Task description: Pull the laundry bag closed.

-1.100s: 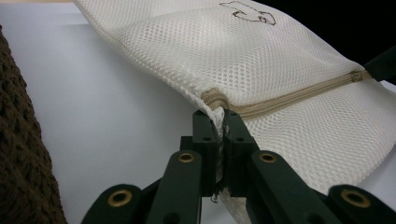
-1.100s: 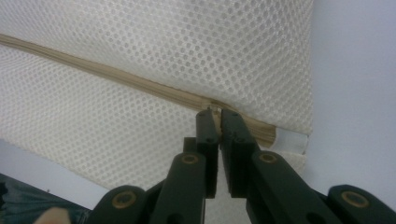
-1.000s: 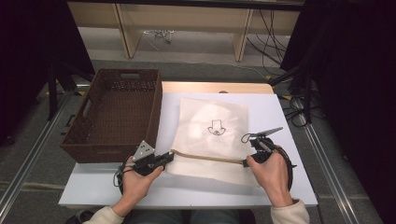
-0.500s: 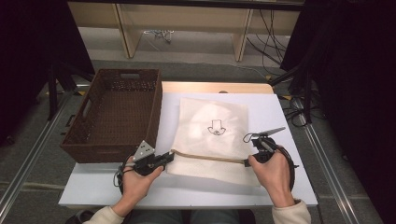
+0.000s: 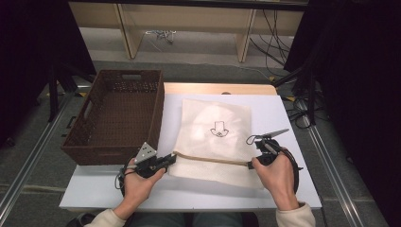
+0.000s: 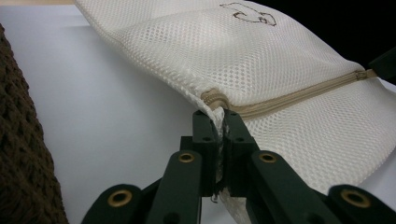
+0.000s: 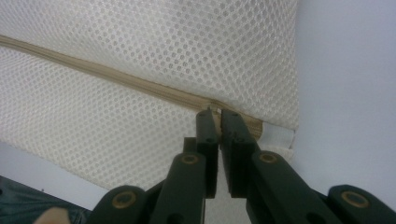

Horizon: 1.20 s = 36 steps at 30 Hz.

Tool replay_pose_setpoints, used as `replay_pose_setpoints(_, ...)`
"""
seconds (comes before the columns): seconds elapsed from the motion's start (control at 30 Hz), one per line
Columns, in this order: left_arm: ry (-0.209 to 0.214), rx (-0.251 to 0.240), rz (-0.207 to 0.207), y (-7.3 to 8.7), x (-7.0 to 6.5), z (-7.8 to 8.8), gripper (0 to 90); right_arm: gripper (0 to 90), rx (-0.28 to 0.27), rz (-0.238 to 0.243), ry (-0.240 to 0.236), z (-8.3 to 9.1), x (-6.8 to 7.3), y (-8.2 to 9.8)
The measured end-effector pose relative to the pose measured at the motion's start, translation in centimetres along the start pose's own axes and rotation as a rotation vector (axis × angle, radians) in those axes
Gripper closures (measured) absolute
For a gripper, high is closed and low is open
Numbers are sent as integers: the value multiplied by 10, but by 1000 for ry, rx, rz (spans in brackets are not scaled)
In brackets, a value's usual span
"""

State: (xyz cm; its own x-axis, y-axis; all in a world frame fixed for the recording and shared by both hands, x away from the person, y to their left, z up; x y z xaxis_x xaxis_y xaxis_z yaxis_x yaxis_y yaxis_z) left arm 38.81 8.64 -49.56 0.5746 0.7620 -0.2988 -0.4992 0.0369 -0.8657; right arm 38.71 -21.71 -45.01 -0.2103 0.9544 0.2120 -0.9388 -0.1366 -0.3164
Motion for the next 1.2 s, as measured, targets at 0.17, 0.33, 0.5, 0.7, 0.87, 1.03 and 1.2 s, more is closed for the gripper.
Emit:
replay_pose_setpoints(0.17, 6, -3, 3, 0, 0, 0, 854, 874, 3, 1, -3, 0, 0, 0)
replay_pose_setpoints(0.33, 7, -2, 2, 0, 0, 0, 853, 874, 1, 5, 1, 1, -1, 1)
replay_pose_setpoints(0.5, 2, -2, 6, 0, 0, 0, 853, 874, 1, 21, 8, 0, -3, 1)
replay_pose_setpoints(0.7, 1, -2, 3, 0, 0, 0, 853, 874, 4, 7, 3, 1, -4, 1)
replay_pose_setpoints(0.87, -2, 2, 3, 0, 0, 0, 853, 874, -1, 7, -1, 1, -5, 1)
replay_pose_setpoints(1.03, -2, 2, 3, 0, 0, 0, 853, 874, 0, 3, -1, 2, -6, 1)
replay_pose_setpoints(1.2, 7, 2, -16, 0, 0, 0, 853, 873, 2, -5, 1, 2, -7, 2)
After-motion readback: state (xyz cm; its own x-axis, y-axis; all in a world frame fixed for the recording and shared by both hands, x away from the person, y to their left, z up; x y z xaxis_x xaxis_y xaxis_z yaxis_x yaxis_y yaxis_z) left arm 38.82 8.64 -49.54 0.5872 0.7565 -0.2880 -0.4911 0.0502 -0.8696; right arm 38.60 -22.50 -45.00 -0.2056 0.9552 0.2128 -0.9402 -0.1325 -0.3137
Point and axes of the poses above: each handheld gripper's, and its own axes: z roughly backward along the jaws, y roughly out of its underside, x roughly to its left, the point moved 6 cm from there along -z, roughly forward along the jaws, and after that the axes turned 3 degrees about z, right-handed, at the moved point
